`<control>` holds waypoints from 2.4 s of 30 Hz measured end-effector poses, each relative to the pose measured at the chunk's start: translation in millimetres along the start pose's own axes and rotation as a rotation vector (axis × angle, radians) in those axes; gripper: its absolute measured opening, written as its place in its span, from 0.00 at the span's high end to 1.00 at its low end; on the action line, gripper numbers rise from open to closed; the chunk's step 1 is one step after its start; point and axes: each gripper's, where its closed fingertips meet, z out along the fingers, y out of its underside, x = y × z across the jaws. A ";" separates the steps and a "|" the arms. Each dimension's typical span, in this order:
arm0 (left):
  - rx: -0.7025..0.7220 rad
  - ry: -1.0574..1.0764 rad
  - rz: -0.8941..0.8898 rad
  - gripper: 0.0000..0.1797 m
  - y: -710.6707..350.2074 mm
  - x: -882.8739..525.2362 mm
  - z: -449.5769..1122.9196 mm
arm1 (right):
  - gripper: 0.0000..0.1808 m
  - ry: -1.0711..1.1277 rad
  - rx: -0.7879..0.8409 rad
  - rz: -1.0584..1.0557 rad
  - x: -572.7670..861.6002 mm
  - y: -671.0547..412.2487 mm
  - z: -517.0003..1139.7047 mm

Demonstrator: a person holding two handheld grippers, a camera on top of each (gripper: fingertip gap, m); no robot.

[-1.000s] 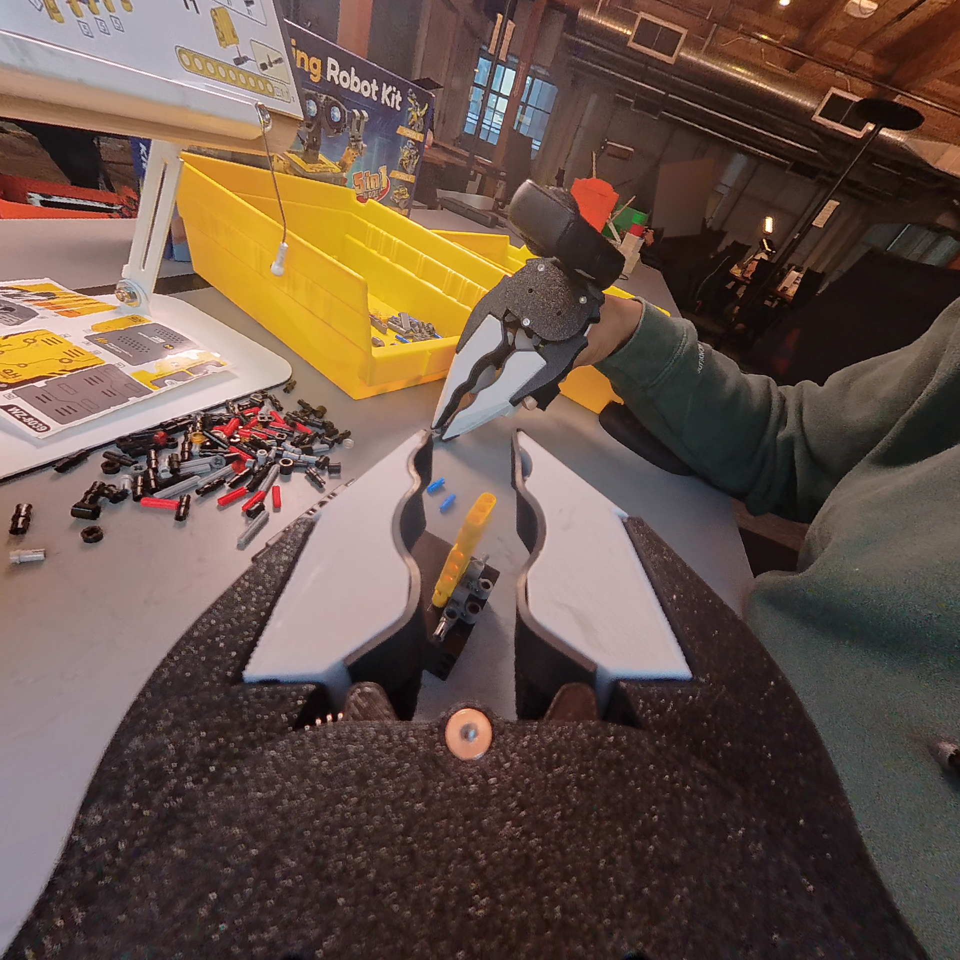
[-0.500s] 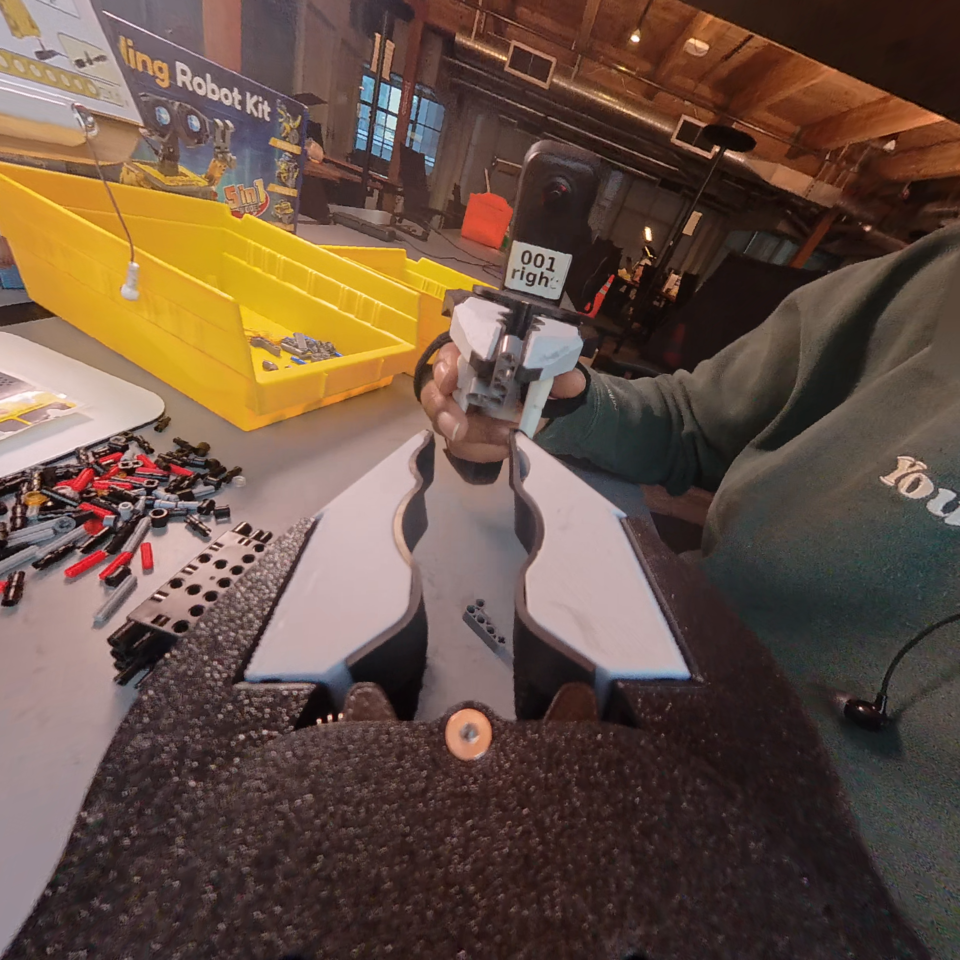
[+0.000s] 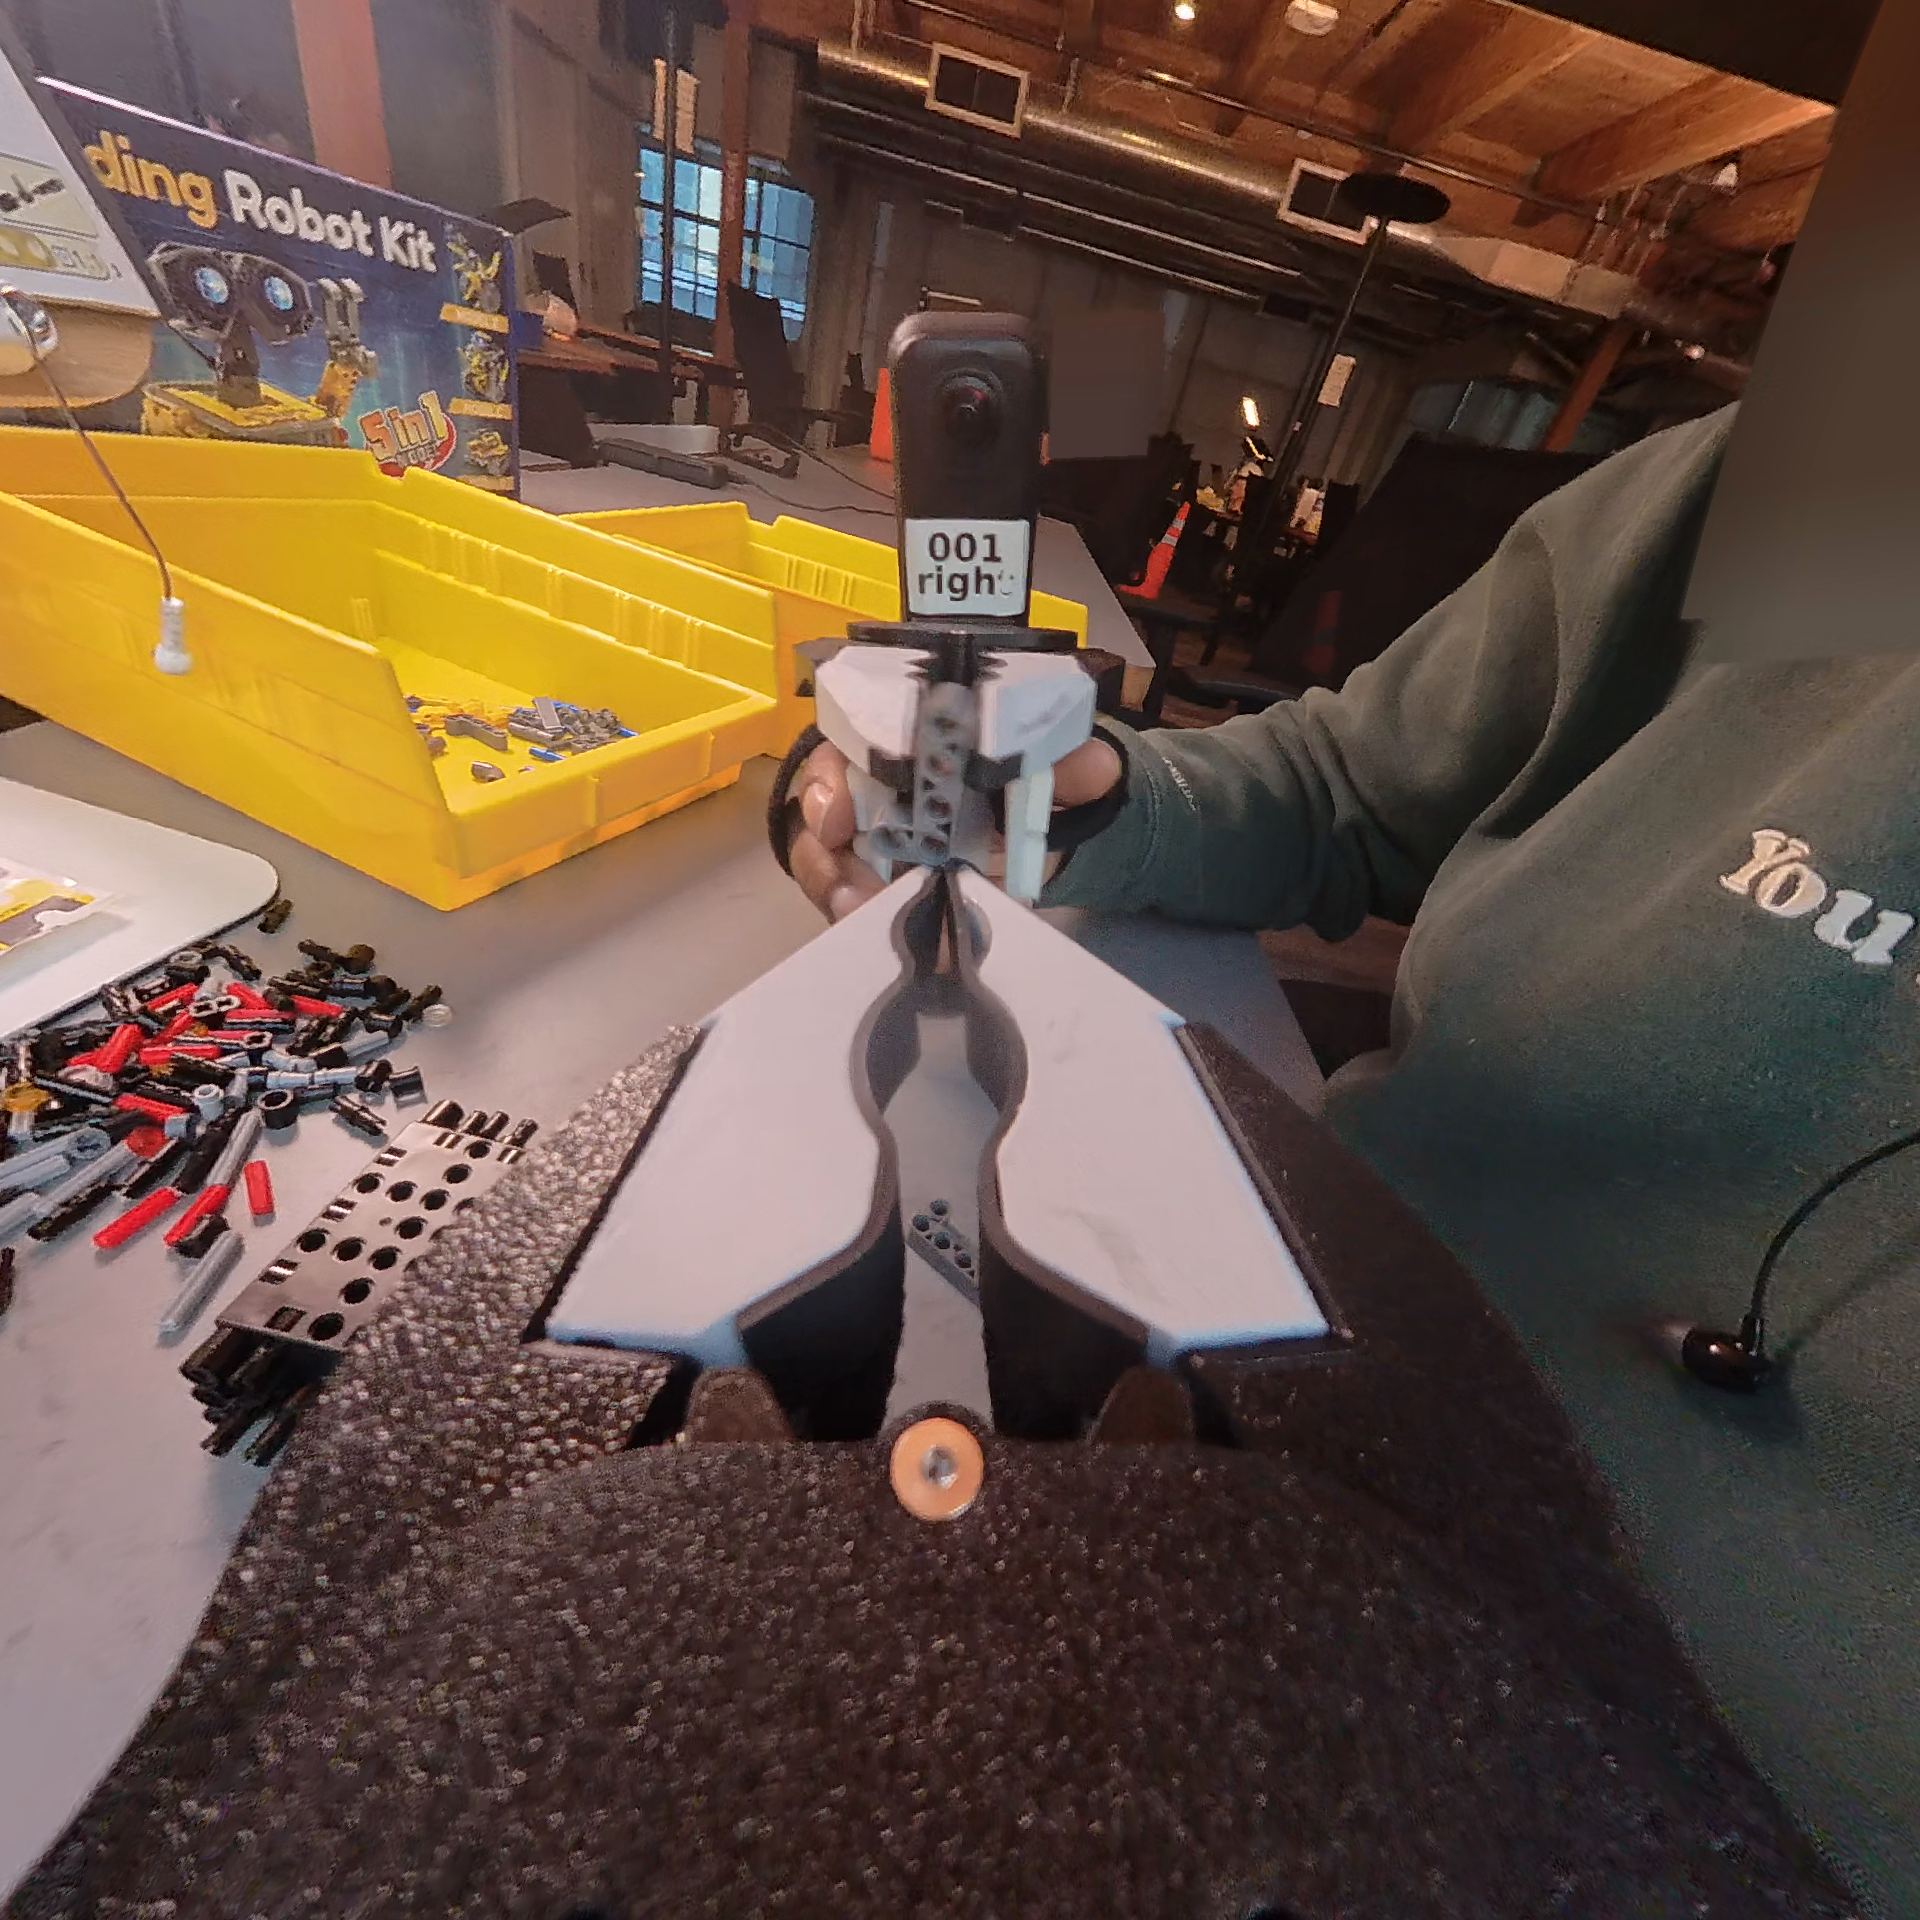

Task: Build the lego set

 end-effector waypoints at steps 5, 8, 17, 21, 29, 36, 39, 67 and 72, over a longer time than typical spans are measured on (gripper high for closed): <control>-0.042 -0.036 0.054 1.00 1.7 -2.9 -5.3 | 0.97 0.055 -0.005 -0.005 13.2 -4.5 -9.2; -0.055 -0.072 0.039 1.00 4.4 -9.7 -5.7 | 0.97 0.051 0.001 -0.003 12.8 -5.5 -9.0; 0.048 -0.092 -0.204 0.88 -3.9 -27.6 -11.6 | 0.97 0.321 -0.271 -0.599 31.0 25.3 -1.8; 0.005 -0.115 -0.177 0.94 2.2 -28.6 -8.8 | 0.97 0.405 -0.318 -0.764 36.9 27.1 -0.7; -0.021 -0.178 -0.067 0.95 5.5 -31.2 -7.2 | 0.97 0.444 -0.379 -0.958 39.8 29.0 -3.0; -0.046 -0.326 0.295 0.95 -4.9 -30.2 -10.0 | 0.91 0.367 -0.266 -0.636 34.4 18.7 -5.9; -0.038 -0.395 0.459 0.95 -15.3 -28.5 -16.7 | 0.82 0.280 -0.131 -0.202 36.3 0.4 -12.9; -0.147 -0.231 0.394 0.85 6.1 -21.4 -11.9 | 0.94 0.048 -0.100 0.569 35.2 29.3 -8.1; -0.206 -0.167 0.490 0.75 17.9 -7.1 -1.9 | 0.94 -0.023 -0.161 0.574 16.9 37.5 0.5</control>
